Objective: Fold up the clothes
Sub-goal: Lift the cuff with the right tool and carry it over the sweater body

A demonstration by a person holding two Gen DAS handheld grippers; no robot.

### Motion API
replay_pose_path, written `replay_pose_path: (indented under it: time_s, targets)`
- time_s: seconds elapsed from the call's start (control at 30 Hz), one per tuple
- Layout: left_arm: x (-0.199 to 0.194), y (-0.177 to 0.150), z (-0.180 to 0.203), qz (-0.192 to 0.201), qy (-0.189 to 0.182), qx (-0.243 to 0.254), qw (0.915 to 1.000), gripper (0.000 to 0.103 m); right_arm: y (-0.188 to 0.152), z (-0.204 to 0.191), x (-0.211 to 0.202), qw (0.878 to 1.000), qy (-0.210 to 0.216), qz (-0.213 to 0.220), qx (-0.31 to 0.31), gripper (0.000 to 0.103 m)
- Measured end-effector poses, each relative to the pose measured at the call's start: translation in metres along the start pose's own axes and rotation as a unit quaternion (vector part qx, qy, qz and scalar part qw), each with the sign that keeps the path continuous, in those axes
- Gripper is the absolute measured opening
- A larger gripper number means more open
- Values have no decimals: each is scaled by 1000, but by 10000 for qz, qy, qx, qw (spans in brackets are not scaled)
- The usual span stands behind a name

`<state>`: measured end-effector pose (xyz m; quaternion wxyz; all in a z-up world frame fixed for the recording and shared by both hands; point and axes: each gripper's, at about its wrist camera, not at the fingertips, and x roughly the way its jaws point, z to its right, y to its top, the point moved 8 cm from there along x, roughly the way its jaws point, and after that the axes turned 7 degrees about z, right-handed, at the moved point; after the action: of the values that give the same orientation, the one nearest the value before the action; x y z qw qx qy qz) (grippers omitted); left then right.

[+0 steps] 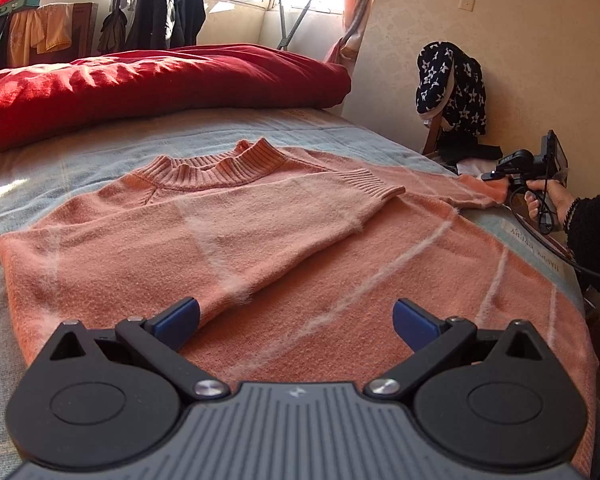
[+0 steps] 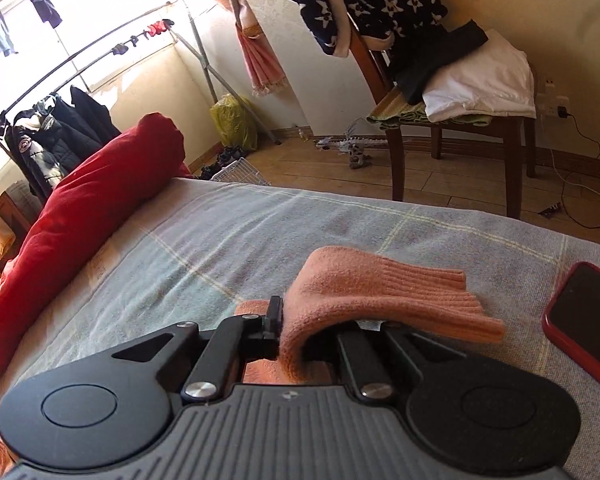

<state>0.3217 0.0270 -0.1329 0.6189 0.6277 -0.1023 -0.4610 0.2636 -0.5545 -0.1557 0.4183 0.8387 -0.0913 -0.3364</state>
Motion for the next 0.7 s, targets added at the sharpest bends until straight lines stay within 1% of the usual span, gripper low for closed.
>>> replay_pose_path:
  time_s: [0.07, 0.17, 0.23, 0.47, 0.53, 0.7]
  targets:
    - [-3, 1, 11, 6, -87, 228, 9997, 102, 0, -17, -5, 9998, 140, -18, -154, 6]
    - [-6, 2, 24, 11, -88, 550, 9984, 102, 0, -40, -13, 9987, 330, -12, -377, 6]
    - [-7, 3, 27, 17, -49, 639, 9979, 102, 0, -59, -19, 9976, 460, -12, -516, 6]
    - [-16, 10, 28, 152, -95, 584, 9981, 102, -2, -121, -41, 9913, 898, -73, -961, 6]
    - [-17, 11, 30, 168, -197, 541, 9982, 102, -5, -139, -47, 9884, 1031, -100, -1113, 6]
    - [-17, 12, 30, 127, -301, 378, 9988, 102, -15, -184, -61, 9792, 1343, -164, -1513, 6]
